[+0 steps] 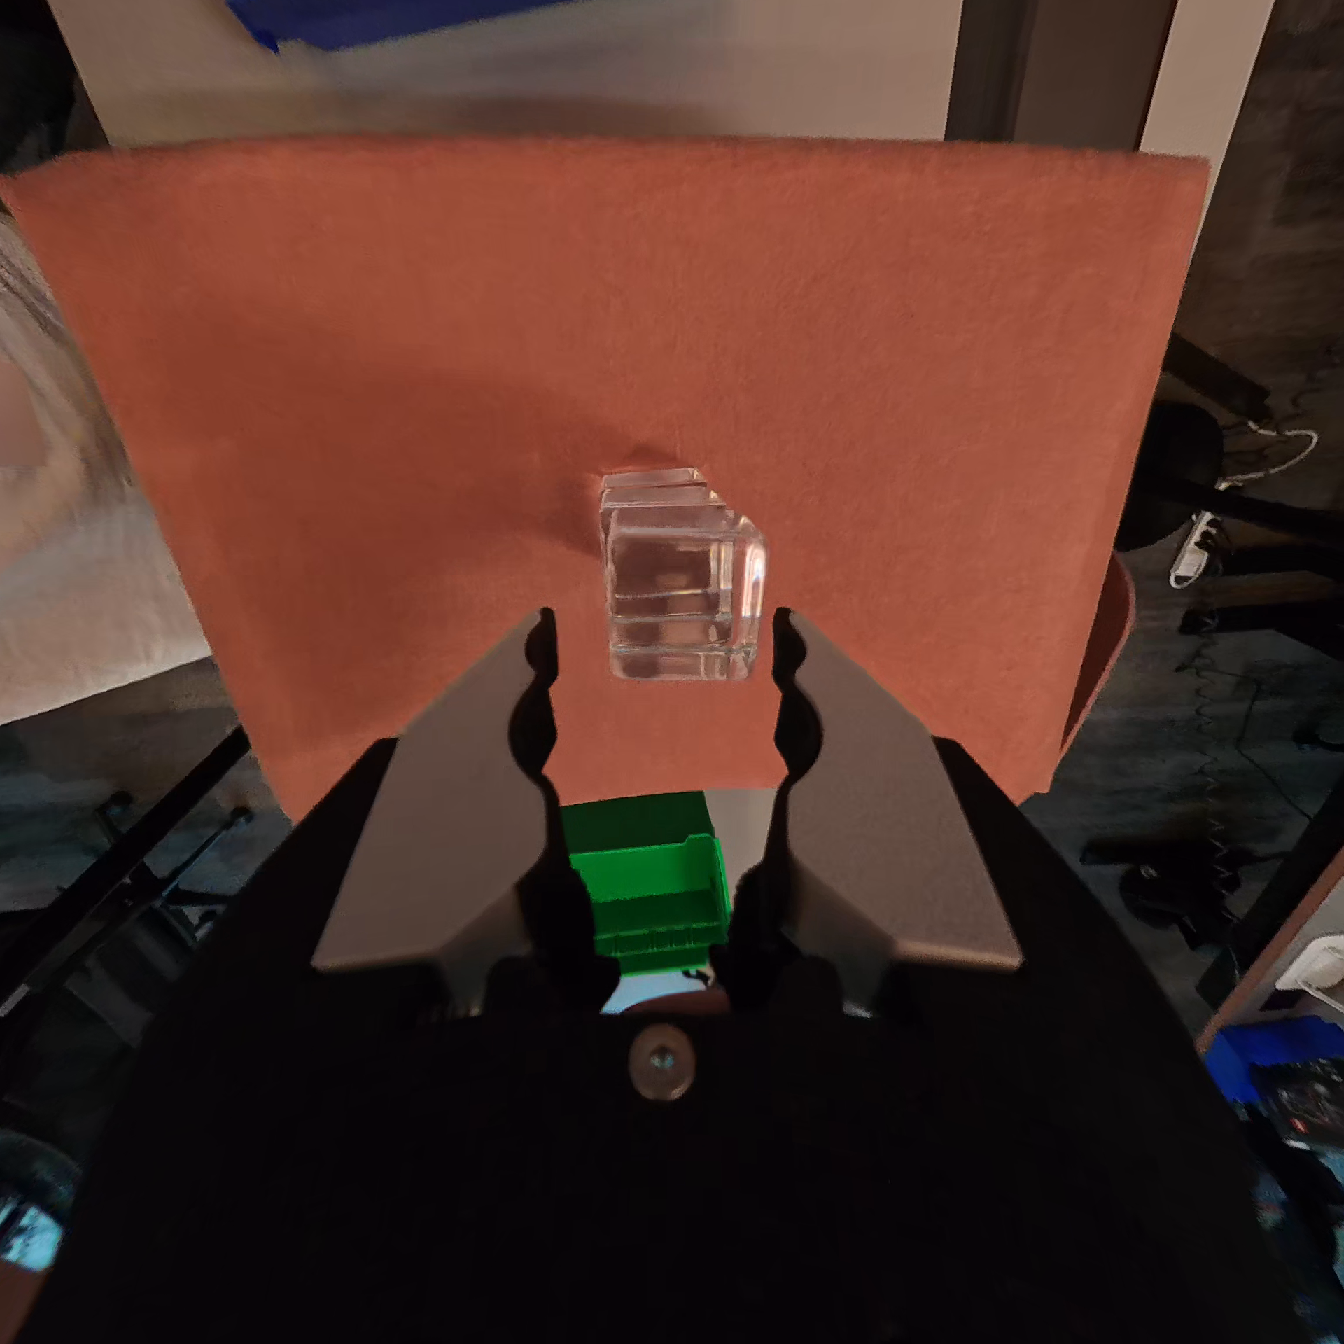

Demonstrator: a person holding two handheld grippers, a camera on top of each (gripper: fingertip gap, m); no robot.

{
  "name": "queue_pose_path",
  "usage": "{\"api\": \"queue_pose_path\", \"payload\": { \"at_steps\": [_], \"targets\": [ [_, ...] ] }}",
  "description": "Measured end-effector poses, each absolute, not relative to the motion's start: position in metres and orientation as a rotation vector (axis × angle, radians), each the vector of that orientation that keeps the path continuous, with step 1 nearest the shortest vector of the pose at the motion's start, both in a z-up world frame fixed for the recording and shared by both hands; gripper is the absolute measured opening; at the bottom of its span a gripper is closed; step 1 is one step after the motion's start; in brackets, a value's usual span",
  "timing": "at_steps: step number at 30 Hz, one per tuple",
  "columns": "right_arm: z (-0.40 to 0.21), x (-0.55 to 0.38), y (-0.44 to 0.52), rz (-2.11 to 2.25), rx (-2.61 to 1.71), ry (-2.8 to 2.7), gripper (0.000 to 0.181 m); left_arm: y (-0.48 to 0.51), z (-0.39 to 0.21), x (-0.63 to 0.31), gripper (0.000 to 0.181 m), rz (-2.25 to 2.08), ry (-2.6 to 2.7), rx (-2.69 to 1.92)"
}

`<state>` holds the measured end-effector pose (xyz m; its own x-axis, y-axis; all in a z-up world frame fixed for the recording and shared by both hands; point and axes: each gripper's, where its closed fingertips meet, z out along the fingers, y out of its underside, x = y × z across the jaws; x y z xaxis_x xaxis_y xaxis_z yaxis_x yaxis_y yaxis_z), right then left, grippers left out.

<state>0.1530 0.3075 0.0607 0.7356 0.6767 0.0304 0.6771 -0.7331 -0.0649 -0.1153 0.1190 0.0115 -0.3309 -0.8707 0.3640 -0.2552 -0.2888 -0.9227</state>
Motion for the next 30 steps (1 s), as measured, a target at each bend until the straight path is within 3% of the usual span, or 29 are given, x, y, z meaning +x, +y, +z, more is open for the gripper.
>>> {"api": "queue_pose_path", "payload": {
  "at_steps": [12, 17, 21, 25, 30],
  "targets": [
    [0.074, 0.177, 0.298, -0.041, -2.731, -1.01, 0.065, 0.123, 0.01, -0.109, 0.059, -1.64, 1.501, -1.422],
    [0.104, 0.16, 0.267, -0.042, -2.449, -0.891, 0.064, 0.186, 0.0, -0.139, 0.058, -1.363, 1.536, -1.441],
    [0.105, 0.114, 0.188, 0.053, -2.177, -0.765, 0.061, 0.278, -0.067, -0.182, 0.058, -0.956, 1.822, -1.562],
    [0.059, 0.054, 0.112, 0.116, -2.088, -0.646, 0.057, 0.347, -0.157, -0.188, 0.058, -0.599, 2.161, -1.568],
    [-0.011, -0.041, 0.053, 0.348, -2.089, -0.464, 0.057, 0.36, -0.221, -0.159, 0.058, -0.611, 2.447, -1.483]
  ]
}}
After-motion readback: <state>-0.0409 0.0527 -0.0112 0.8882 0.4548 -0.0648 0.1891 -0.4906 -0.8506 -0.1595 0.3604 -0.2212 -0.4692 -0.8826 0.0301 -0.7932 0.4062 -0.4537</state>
